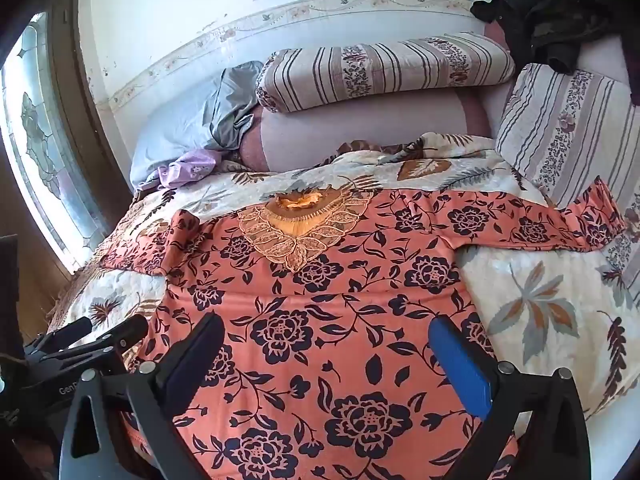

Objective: Fold small clothes

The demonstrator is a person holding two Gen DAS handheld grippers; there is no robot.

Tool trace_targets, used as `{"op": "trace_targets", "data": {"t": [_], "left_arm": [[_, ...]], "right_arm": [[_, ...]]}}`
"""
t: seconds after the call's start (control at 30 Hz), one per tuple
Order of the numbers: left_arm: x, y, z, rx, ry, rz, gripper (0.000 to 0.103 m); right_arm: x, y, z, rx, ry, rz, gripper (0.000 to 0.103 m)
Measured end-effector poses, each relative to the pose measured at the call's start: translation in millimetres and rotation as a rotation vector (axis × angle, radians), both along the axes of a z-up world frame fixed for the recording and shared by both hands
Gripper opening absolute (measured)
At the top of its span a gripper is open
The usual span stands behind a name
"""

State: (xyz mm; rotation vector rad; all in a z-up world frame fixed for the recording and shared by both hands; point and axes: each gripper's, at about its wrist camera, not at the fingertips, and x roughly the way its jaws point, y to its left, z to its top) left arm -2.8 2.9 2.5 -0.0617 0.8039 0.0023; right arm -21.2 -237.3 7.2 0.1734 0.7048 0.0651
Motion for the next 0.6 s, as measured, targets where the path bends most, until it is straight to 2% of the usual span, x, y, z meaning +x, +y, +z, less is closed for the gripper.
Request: {"op": "trace_targets", "data": {"t": [0.03,0.07,0.17,0.27,0.3,0.33,0.6], "left_arm": [[-6.6,13.7,-6.1,-0.046,-0.011,0.0,0.103],[-7.5,14.8,-13.4,-0.009,0.005,-0.001,0.103],[-1.4,7.7,-21.7,0.022,0.043,0.0,0.103],[1.8,0.5,-21.4,0.032,0.058,-0.006,0.103],[2.5,-0.4,-21.1,0.036,0.06,-0.006,0.103],[2.6,-1.6,-20.8,0.037,0.059,-0.01,0.103],[4.1,-9.7,-20.8,0.045,0.066,-0.028,0.103]], "right_arm": [[-1.0,0.8,0.7,-0.004,-0.002,0.003,0.103],[-2.1,1.7,0.8,-0.009,-0.003,0.007,0.103],[-5.7,3.4,-3.5,-0.012,0.004,0.022,0.103],[-5.7,2.8,-13.7,-0.015,0.021,0.038,0.103],[-1.0,-4.3,-23.2,-0.001,0.029,-0.007,0.103],[0.2,-1.8,-26.8,-0.009,0.034,-0.007,0.103],[-2.3,-2.5,-19.6,-0.008,0.041,-0.005,0.103]]}}
